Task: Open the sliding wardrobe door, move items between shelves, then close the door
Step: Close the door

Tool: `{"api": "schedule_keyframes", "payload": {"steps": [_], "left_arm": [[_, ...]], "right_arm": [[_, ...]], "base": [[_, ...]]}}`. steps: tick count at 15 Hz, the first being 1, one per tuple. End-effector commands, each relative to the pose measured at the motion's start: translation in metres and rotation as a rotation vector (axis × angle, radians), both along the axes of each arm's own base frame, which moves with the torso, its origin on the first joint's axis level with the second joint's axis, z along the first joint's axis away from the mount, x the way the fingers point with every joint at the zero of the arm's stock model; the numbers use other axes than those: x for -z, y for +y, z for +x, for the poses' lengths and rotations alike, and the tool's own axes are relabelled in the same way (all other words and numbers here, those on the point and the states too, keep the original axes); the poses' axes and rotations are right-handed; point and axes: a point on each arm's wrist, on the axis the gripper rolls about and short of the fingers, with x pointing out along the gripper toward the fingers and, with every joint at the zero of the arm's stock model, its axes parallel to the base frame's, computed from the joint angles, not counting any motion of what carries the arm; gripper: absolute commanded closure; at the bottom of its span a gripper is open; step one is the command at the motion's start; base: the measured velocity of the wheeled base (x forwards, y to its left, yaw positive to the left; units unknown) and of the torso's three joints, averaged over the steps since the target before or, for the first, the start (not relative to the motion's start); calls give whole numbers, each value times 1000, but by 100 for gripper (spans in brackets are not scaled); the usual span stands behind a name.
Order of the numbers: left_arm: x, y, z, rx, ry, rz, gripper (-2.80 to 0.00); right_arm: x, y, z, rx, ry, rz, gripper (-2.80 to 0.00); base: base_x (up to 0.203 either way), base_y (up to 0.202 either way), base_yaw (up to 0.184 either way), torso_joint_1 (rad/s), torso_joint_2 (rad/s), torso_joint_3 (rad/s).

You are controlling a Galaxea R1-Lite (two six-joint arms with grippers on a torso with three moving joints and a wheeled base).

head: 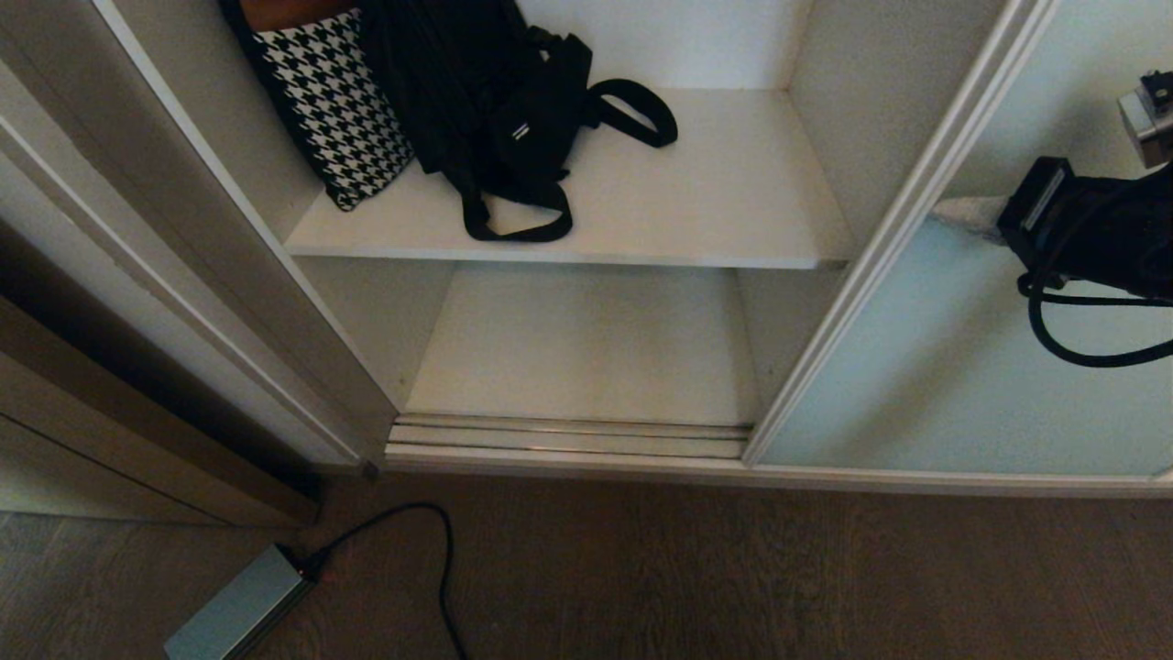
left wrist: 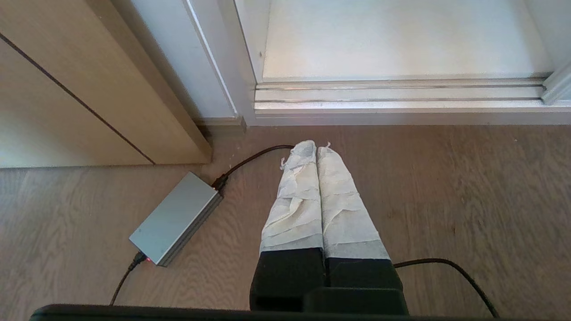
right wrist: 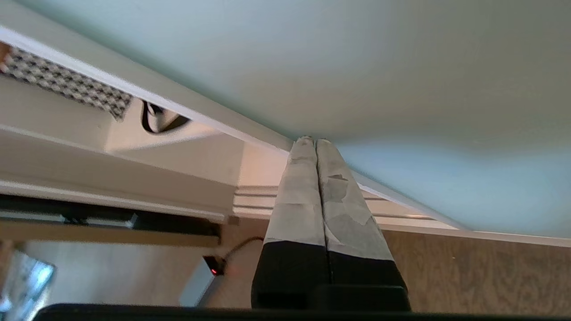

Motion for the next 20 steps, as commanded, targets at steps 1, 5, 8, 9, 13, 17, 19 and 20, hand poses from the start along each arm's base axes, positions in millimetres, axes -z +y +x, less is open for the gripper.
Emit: {"api": "schedule_keyframes", "payload": {"steps": [1, 5, 8, 9, 13, 17, 19, 20], "left_arm": [[0, 0, 0, 0, 1, 2, 0], [0, 0, 0, 0, 1, 1, 0], [0, 0, 0, -1, 1, 0, 0], [0, 0, 0, 0, 0, 1, 0], [0, 0, 0, 0, 1, 0, 0], [0, 0, 0, -1, 1, 2, 0], [0, 0, 0, 0, 1, 0, 0], [0, 0, 0, 0, 1, 2, 0]], "right_arm": [[5, 14, 3, -36, 15, -4, 0], [10, 56, 11, -88, 18, -27, 0], [13, 84, 7, -134, 9, -69, 0], [13, 90, 4, -142, 3, -75, 0], [-5, 111, -33, -182, -56, -61, 0], [-35, 83, -86, -166, -164, -15, 0], [-39, 60, -107, -101, -179, -11, 0], [-38, 45, -115, -44, -166, -18, 0]], "base": [[0, 0, 0, 0, 0, 0], [0, 0, 0, 0, 0, 0], [0, 0, 0, 0, 0, 0], [0, 0, 0, 0, 0, 0], [0, 0, 0, 0, 0, 0], [0, 0, 0, 0, 0, 0], [0, 0, 0, 0, 0, 0], [0, 0, 0, 0, 0, 0]]}}
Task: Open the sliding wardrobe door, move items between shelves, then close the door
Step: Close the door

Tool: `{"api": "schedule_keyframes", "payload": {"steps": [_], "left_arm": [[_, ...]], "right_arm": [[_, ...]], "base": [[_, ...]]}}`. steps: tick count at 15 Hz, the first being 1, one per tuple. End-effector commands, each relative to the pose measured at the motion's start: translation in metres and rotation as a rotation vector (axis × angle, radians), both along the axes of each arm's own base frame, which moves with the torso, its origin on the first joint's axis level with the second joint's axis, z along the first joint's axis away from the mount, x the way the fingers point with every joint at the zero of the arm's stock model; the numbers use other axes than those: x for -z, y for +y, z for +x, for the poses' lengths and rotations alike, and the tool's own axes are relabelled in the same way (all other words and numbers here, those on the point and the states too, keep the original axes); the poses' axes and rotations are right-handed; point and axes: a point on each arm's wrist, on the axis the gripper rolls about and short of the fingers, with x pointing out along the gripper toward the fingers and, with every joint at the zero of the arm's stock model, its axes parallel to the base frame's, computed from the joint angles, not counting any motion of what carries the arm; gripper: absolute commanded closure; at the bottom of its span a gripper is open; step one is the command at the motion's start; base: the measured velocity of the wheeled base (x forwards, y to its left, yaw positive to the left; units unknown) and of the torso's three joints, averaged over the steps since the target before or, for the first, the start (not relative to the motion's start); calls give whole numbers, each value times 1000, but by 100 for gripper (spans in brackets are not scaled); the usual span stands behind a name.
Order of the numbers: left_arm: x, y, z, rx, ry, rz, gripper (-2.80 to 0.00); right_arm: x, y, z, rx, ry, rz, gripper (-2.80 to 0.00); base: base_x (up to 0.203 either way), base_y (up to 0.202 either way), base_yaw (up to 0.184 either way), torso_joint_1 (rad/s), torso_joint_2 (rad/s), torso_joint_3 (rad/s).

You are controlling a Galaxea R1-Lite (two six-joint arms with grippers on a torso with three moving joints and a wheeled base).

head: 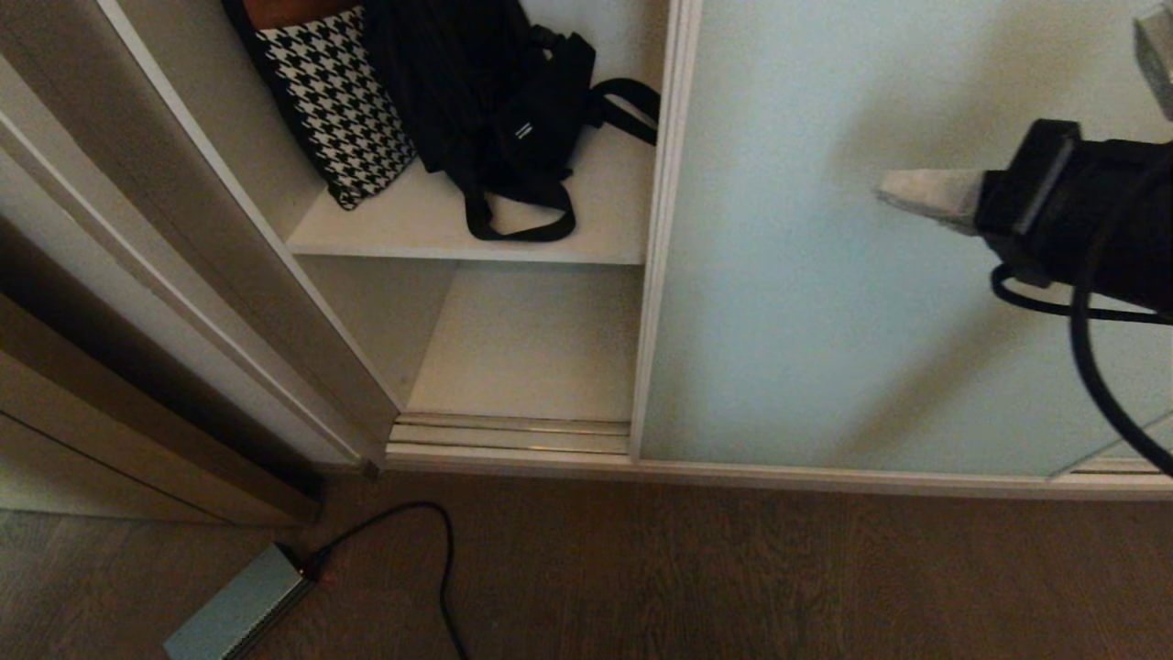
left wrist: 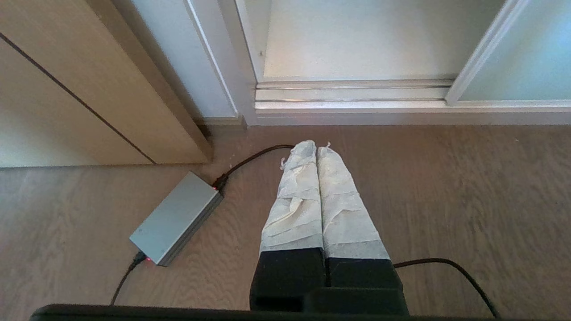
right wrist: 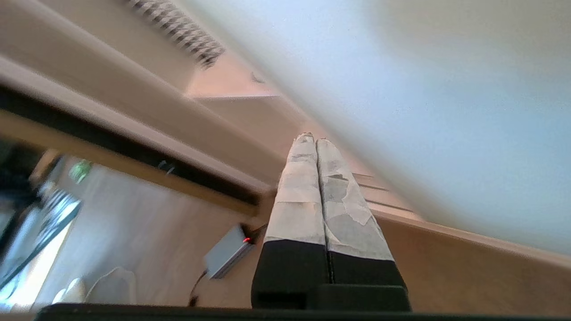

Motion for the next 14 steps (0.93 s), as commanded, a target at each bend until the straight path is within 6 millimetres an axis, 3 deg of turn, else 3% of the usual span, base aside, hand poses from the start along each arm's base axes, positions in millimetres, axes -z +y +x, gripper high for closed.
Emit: {"api": "schedule_keyframes", "payload": {"steps": [1, 4, 7, 11, 14], "left_arm": [[0, 0, 0, 0, 2, 1, 0], [0, 0, 0, 0, 2, 0, 0], [0, 0, 0, -1, 2, 0, 0], [0, 0, 0, 0, 2, 0, 0], [0, 0, 0, -1, 0, 0, 0]], "right_arm": [[-8, -41, -36, 128, -31, 19, 0], [3, -78, -57, 331, 9, 5, 0], [9, -102, -85, 531, 32, 4, 0], [21, -136, -79, 806, 106, 6, 0], [24, -176, -69, 940, 163, 22, 0]], "base": [[0, 0, 0, 0, 0, 0], [0, 0, 0, 0, 0, 0], [0, 0, 0, 0, 0, 0], [0, 0, 0, 0, 0, 0], [0, 0, 0, 0, 0, 0]]}}
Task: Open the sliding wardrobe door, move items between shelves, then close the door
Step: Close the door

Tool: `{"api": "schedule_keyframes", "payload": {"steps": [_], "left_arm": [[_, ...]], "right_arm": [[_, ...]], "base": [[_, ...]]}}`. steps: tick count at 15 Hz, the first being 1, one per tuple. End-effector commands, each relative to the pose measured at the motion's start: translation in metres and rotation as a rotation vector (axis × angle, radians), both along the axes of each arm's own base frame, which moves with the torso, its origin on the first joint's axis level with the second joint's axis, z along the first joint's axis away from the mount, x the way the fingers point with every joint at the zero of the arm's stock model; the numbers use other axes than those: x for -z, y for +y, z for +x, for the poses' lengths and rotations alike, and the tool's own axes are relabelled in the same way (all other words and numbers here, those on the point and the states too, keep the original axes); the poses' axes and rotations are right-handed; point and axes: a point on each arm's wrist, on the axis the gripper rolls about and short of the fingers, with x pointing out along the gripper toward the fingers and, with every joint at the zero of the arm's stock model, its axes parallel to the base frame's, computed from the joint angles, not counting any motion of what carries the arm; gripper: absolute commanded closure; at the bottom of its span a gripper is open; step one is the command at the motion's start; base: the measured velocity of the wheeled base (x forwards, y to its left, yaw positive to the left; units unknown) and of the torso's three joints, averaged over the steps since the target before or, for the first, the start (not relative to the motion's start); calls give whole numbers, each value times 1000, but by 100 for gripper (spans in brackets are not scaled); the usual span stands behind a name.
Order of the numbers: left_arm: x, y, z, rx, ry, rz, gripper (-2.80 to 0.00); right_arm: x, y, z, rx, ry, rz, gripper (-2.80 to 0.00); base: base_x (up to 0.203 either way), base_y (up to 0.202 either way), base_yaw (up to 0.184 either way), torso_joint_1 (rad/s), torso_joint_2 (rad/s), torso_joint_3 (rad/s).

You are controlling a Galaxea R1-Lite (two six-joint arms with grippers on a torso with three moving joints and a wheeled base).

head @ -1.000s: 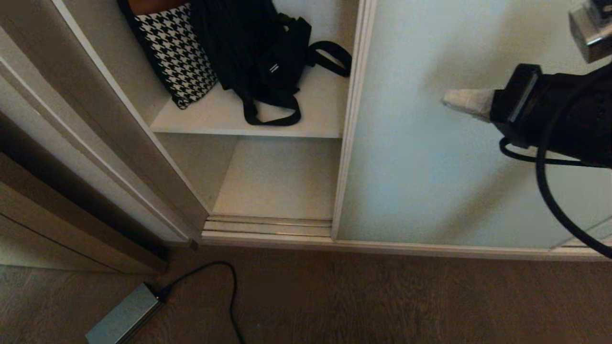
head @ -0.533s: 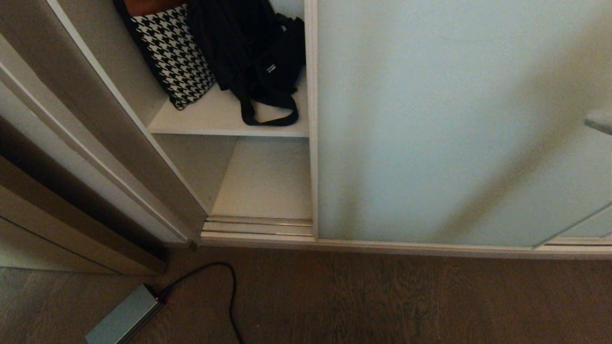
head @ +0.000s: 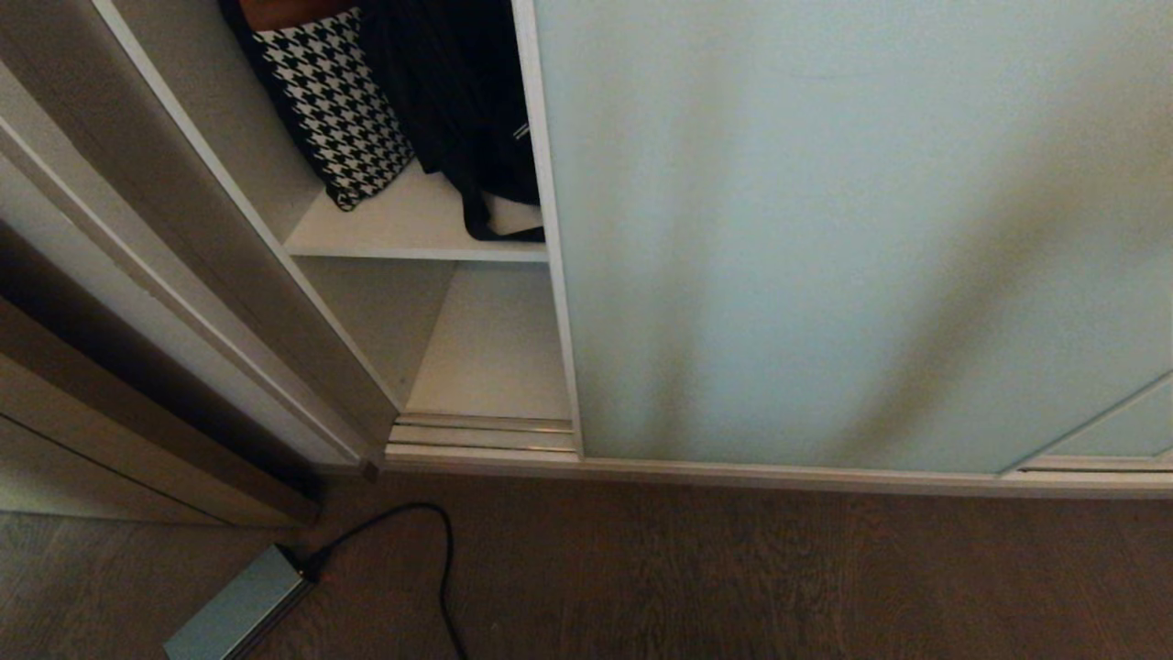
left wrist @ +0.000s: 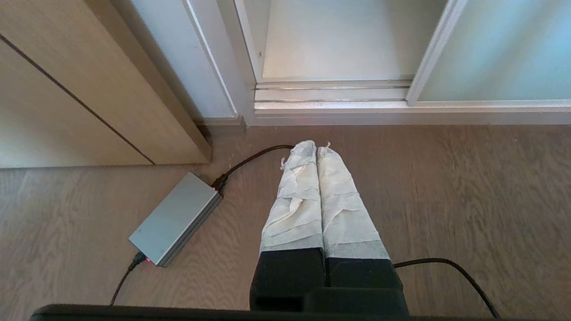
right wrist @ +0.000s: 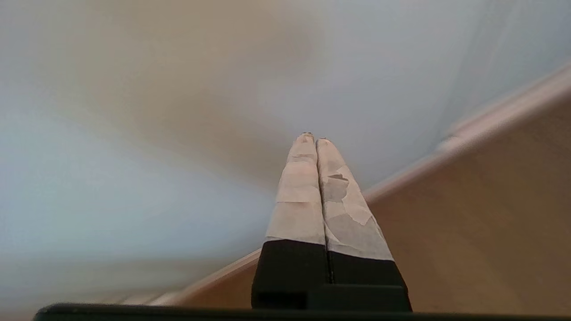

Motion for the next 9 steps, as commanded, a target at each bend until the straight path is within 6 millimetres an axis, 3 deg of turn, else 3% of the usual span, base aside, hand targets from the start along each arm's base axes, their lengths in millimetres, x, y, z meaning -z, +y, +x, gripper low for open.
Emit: {"api": "schedule_keyframes", "payload": {"steps": [1, 5, 9], "left_arm": [[0, 0, 0, -1, 1, 1, 0], [0, 0, 0, -1, 1, 0, 0], [0, 0, 0, 0, 1, 0, 0]], "right_arm": [[1, -38, 6, 97, 31, 30, 0], [-13, -104, -9, 210, 9, 33, 0], [-4, -178, -15, 267, -32, -26, 0]], "base": [[0, 0, 0, 0, 0, 0], [0, 0, 0, 0, 0, 0], [0, 0, 0, 0, 0, 0]]}}
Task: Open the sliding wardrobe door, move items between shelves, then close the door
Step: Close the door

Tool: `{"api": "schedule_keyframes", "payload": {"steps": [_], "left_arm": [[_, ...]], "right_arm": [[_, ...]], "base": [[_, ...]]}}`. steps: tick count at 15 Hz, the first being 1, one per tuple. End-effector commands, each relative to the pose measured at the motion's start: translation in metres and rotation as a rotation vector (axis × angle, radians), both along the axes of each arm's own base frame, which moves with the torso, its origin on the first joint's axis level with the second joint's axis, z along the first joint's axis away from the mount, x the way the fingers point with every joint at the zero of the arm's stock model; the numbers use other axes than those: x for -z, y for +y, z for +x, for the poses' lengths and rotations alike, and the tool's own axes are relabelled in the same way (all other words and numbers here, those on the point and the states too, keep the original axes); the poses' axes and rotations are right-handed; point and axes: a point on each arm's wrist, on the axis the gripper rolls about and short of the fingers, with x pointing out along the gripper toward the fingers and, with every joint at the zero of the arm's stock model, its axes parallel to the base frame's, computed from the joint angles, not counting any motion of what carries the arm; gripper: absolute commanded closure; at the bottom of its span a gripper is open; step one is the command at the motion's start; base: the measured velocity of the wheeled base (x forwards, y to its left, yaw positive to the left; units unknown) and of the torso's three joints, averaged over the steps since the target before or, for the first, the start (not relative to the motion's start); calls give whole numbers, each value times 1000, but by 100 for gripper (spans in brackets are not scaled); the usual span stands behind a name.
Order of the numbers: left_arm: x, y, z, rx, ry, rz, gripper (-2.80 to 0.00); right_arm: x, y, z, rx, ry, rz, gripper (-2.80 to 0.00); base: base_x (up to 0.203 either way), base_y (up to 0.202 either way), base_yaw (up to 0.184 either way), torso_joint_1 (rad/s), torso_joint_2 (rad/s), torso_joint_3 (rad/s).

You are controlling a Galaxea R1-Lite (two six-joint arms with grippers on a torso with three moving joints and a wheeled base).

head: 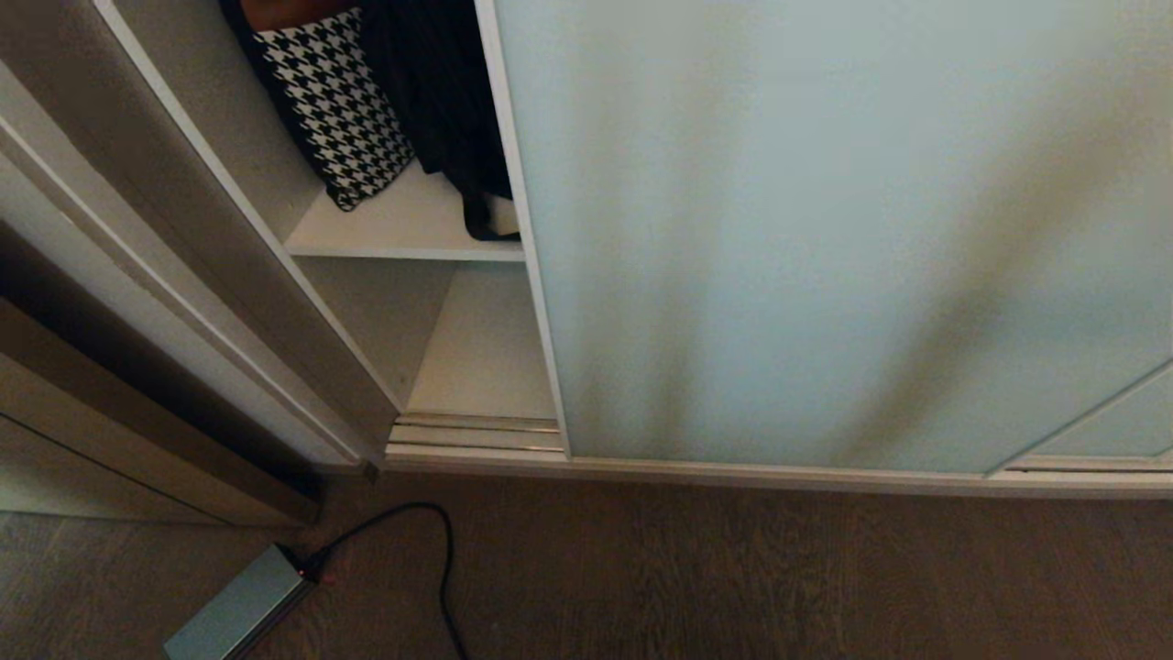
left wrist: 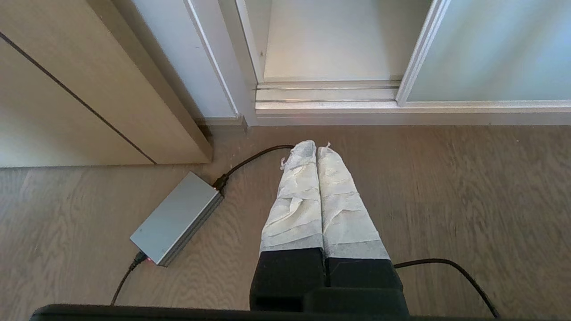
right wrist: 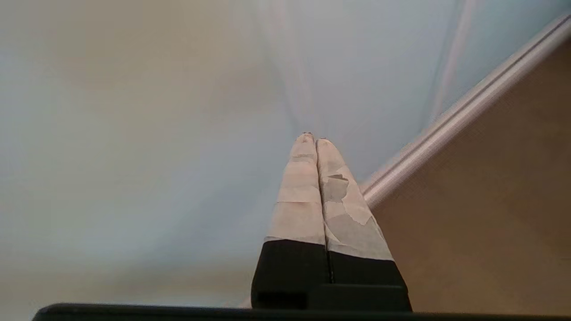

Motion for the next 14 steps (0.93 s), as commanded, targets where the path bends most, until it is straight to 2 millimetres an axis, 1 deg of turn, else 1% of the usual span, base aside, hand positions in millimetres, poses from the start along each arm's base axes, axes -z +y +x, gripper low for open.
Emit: {"api": "schedule_keyframes", "payload": {"steps": [1, 4, 5, 8, 11, 14], "left_arm": [[0, 0, 0, -1, 2, 0, 0], [0, 0, 0, -1, 2, 0, 0], [0, 0, 0, 0, 2, 1, 0], [0, 0, 0, 0, 2, 0, 0], [0, 0, 0, -1, 2, 0, 0], [0, 0, 0, 0, 2, 0, 0]], "right_arm": [[24, -54, 8, -2, 12, 31, 0], [45, -88, 20, -154, 15, 107, 0], [45, -95, 24, -221, -20, 169, 0], [33, -112, 32, -379, -127, 352, 0], [39, -133, 41, -418, -161, 445, 0], [54, -144, 59, -457, -148, 485, 0]], "base": [[0, 0, 0, 0, 0, 0], [0, 0, 0, 0, 0, 0], [0, 0, 0, 0, 0, 0], [0, 0, 0, 0, 0, 0], [0, 0, 0, 0, 0, 0], [0, 0, 0, 0, 0, 0]]}}
